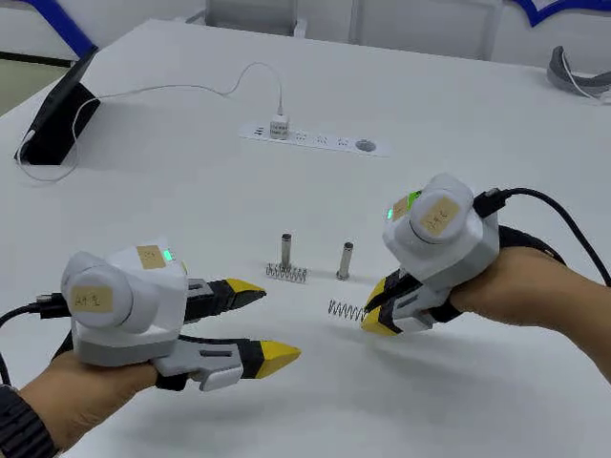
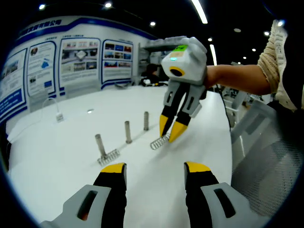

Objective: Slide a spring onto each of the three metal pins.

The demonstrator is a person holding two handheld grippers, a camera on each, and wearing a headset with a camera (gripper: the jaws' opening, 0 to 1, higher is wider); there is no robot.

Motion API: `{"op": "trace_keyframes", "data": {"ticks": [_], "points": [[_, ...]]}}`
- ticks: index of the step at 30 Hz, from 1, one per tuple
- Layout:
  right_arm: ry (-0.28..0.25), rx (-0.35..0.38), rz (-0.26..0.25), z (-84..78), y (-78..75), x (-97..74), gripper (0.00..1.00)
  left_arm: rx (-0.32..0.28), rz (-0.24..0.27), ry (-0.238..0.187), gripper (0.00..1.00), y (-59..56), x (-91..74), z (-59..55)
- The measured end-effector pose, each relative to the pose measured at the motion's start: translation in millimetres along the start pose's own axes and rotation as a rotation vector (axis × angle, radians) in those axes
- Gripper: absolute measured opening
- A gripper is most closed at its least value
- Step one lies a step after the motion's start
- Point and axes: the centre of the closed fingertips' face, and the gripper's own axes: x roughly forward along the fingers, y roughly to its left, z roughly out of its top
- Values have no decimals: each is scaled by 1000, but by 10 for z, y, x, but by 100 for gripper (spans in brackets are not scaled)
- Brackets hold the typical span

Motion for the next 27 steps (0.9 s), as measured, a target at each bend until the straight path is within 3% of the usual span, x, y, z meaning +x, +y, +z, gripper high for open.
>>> {"op": "trace_keyframes", "data": {"ticks": [14, 27], "points": [[-28, -71, 34, 132, 298, -153, 12, 50, -74, 14, 44, -187, 125, 57], [-29, -143, 68, 188, 437, -203, 12, 90, -134, 20, 35, -367, 173, 106]]}}
